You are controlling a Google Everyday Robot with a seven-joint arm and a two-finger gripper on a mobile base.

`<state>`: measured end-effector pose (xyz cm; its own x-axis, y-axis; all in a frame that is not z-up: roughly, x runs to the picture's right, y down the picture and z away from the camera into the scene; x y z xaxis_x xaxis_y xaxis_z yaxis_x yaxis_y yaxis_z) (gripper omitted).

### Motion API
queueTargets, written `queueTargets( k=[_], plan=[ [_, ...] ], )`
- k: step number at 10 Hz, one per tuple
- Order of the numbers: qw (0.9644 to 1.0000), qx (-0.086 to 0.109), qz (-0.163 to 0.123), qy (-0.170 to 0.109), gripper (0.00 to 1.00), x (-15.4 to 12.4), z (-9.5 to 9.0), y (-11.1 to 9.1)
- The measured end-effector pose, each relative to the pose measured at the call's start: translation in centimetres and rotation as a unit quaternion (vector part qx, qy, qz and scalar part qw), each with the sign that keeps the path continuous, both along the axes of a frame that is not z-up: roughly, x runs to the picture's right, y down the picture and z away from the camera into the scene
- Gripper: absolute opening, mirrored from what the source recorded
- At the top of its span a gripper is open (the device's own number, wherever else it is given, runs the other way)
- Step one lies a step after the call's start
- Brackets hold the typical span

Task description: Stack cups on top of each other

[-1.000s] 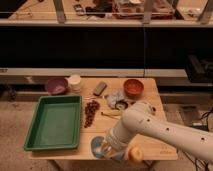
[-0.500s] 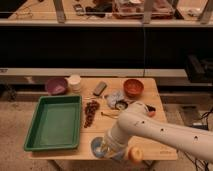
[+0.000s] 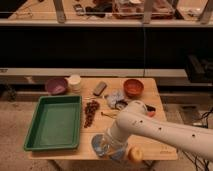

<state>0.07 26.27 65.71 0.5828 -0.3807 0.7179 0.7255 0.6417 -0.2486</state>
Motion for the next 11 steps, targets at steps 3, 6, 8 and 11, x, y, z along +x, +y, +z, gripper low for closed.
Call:
queueTargets(
  k=[3,6,8,11],
  plan=[
    [1.0,0.004,-0.005,0.008,0.0,0.2,0.6,0.1],
    [0.9999,0.003,-0.002,0.014,0.14,0.6,1.0,0.2],
    [0.9998,0.005,0.002,0.018,0.35,1.0,1.1,-0.1],
    [0.9997,0.006,0.003,0.023,0.64,1.2,1.4,-0.2]
  ],
)
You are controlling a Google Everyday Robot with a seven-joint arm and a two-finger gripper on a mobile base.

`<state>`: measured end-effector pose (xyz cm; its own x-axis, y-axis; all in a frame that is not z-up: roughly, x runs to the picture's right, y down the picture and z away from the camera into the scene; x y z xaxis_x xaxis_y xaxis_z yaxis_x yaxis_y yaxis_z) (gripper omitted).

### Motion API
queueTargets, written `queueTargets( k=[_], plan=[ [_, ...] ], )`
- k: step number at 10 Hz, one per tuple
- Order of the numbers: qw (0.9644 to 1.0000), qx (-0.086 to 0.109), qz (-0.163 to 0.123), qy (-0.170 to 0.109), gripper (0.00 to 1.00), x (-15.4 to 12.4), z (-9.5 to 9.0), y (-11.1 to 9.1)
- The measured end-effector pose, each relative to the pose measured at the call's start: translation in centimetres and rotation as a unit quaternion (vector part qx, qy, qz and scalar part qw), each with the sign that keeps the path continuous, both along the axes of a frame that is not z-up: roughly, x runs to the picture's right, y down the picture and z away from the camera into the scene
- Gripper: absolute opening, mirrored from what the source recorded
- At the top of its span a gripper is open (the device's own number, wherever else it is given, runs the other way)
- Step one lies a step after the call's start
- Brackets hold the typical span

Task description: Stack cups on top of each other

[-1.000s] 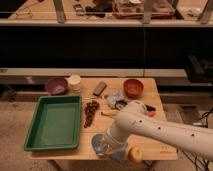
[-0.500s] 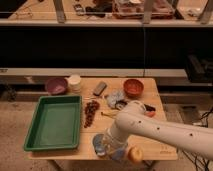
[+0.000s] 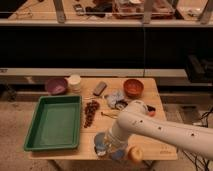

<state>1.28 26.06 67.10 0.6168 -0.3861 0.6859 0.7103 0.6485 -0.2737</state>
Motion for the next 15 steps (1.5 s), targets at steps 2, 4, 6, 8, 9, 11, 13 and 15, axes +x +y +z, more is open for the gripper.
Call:
queueTargets(
  k=[2,4,6,8,9,11,13,15],
  plan=[
    [1.0,-0.002,0.003,0.002,0.79,0.2,0.2,-0.1],
    [1.0,-0.007,0.006,0.002,0.8,0.3,0.4,-0.1],
    [0.9999,-0.009,0.008,-0.001,0.8,0.2,0.3,0.0],
    [0.9999,-0.01,0.012,-0.004,0.8,0.2,0.1,-0.2],
    [0.9997,-0.012,0.019,-0.007,0.8,0.3,0.0,-0.3],
    [0.9996,-0.011,0.023,-0.008,0.8,0.5,-0.2,-0.3],
    [0.9997,-0.008,0.02,-0.009,0.8,0.3,-0.5,-0.1],
    [0.9998,-0.005,0.019,-0.006,0.8,0.3,-0.7,0.0]
  ],
)
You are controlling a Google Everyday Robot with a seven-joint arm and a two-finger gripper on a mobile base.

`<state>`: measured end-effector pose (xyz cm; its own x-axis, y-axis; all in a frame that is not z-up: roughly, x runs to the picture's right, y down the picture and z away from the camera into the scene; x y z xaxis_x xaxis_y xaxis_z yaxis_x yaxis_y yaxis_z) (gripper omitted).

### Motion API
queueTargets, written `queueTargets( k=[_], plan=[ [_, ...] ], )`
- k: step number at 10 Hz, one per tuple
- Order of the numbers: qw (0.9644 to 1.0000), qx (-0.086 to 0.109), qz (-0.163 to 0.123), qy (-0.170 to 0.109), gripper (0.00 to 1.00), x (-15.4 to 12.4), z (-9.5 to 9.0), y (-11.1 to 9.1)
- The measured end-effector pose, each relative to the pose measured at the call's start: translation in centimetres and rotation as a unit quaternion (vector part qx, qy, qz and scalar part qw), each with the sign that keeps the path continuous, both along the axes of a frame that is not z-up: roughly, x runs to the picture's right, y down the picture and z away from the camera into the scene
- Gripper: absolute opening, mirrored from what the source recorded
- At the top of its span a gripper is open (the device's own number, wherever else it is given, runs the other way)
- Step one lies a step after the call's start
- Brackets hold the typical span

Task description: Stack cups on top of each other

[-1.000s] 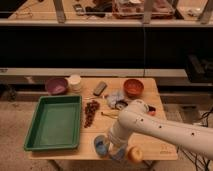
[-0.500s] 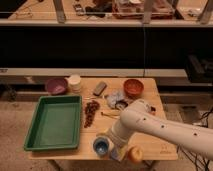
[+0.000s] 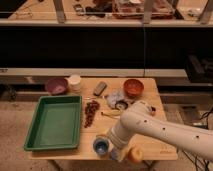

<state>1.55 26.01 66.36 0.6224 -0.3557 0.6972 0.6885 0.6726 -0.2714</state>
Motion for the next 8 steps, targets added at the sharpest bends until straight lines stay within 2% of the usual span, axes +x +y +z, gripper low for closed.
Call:
queueTargets(
  k=[1,4,5,8],
  plan=[
    [1.0,0.003,-0.002,0.002,0.75,-0.01,-0.1,0.05],
    [1.0,0.002,0.0,0.006,0.48,0.08,-0.11,0.13],
    [1.0,0.001,-0.001,0.007,0.44,0.06,-0.09,0.17],
    [0.9999,-0.005,-0.011,0.003,0.44,-0.44,0.16,0.61]
  ],
)
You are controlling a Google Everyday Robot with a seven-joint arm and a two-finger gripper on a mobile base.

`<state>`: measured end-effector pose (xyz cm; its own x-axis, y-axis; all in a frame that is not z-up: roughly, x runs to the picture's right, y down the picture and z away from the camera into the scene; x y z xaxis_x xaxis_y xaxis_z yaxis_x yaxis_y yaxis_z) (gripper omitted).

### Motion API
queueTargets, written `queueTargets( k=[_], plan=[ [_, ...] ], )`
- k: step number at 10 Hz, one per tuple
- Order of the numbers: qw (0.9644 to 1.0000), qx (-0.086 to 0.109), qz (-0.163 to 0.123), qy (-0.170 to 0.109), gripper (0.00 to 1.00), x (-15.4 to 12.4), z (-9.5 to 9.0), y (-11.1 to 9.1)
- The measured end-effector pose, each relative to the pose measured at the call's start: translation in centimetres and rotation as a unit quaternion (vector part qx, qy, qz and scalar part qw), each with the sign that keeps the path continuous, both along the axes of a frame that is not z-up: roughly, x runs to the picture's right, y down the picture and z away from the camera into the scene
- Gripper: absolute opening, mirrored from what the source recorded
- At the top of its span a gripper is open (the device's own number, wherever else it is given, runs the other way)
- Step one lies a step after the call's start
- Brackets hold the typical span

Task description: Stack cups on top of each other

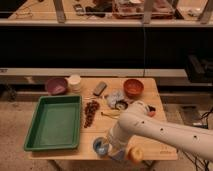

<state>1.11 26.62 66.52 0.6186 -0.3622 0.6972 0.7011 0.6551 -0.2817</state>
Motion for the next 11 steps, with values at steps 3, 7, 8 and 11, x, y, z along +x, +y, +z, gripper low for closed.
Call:
queueTargets(
  k=[3,7,8,11],
  plan=[
    [0.9999,-0.011,-0.007,-0.003,0.44,-0.2,0.4,0.7],
    [0.9996,-0.023,-0.015,-0.008,0.44,-0.6,1.1,1.8],
    [0.9995,-0.024,-0.016,-0.012,0.44,-0.6,1.2,2.0],
    [0.9993,-0.017,-0.024,-0.021,0.44,-0.8,1.7,2.5]
  ],
)
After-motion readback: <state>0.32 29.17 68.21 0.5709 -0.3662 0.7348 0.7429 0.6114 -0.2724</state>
